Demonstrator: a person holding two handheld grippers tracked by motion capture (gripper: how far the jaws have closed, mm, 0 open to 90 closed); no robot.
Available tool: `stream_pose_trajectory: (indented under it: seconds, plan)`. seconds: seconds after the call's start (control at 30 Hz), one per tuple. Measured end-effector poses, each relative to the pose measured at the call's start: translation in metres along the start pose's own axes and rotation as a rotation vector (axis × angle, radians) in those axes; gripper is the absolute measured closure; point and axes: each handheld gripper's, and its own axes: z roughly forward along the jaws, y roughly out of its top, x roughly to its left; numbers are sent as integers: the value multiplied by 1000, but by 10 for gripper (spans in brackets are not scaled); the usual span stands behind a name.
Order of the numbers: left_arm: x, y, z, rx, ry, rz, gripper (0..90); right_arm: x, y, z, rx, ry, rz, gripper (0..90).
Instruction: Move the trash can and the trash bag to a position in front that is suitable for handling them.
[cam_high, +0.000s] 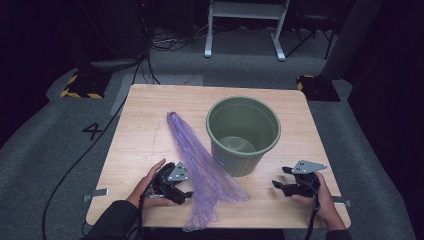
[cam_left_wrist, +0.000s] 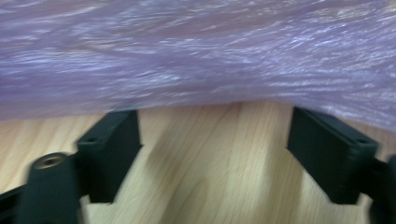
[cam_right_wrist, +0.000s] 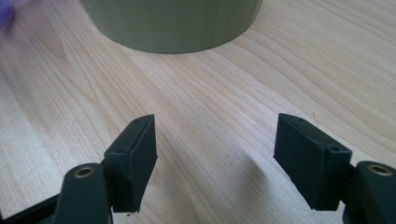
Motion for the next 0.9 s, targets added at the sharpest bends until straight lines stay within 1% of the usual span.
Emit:
stream_pose_trajectory:
  seconds: [0.03, 0.07, 0.13, 0.17, 0.2, 0.3, 0.33, 0.4, 0.5, 0.53, 0.57, 0.6, 0.63, 0.67, 0.7, 0.73, 0.77, 0.8, 0.87, 0.9]
  plan:
    - [0, 0, 0, 0, 0, 0, 170, 0, 0, 0, -1, 2, 0, 303]
    - [1, -1, -7, -14, 9, 0, 162, 0, -1, 0, -1, 5, 1, 302]
    - [2, -2, -12, -27, 25, -6, 161, 0, -1, 0, 2, 4, 5, 303]
    - [2, -2, -12, -27, 25, -6, 159, 0, -1, 0, 2, 4, 5, 303]
    - [5, -3, -16, -36, 36, -1, 158, 0, -1, 1, 5, 4, 5, 303]
    - [8, -4, -18, -46, 46, -7, 160, 0, -2, 2, 7, 11, 11, 304]
    - [11, -4, -21, -57, 60, -16, 159, -1, -2, 3, 8, 15, 15, 305]
    - [13, -4, -22, -65, 61, -19, 158, -1, -3, 3, 9, 16, 17, 305]
    - [18, -1, -22, -84, 61, -24, 158, -3, -4, 4, 5, 23, 31, 304]
    - [20, 2, -22, -84, 59, -16, 161, -5, -5, 4, -11, 48, 48, 305]
    - [20, 2, -22, -84, 59, -16, 165, -5, -5, 4, -11, 48, 48, 305]
    - [21, 4, -22, -84, 69, -4, 164, -10, -7, 4, -25, 63, 72, 308]
    - [23, 6, -22, -86, 68, -4, 165, -12, -7, 4, -25, 64, 82, 307]
    - [25, 7, -23, -92, 55, -11, 165, -12, -7, 4, -25, 64, 82, 307]
    - [28, 8, -23, -106, 39, -28, 165, -13, -8, 5, -27, 66, 90, 307]
    - [36, 10, -27, -161, 6, -66, 167, -15, -10, 6, -23, 65, 101, 305]
    - [36, 10, -27, -161, 6, -66, 166, -15, -11, 6, -17, 56, 95, 306]
    - [41, 12, -29, -175, 0, -82, 165, -15, -11, 6, -18, 54, 93, 306]
    - [43, 14, -29, -172, 4, -79, 163, -15, -11, 6, -17, 49, 87, 306]
    - [43, 16, -29, -177, 15, -75, 163, -14, -11, 7, -16, 43, 83, 306]
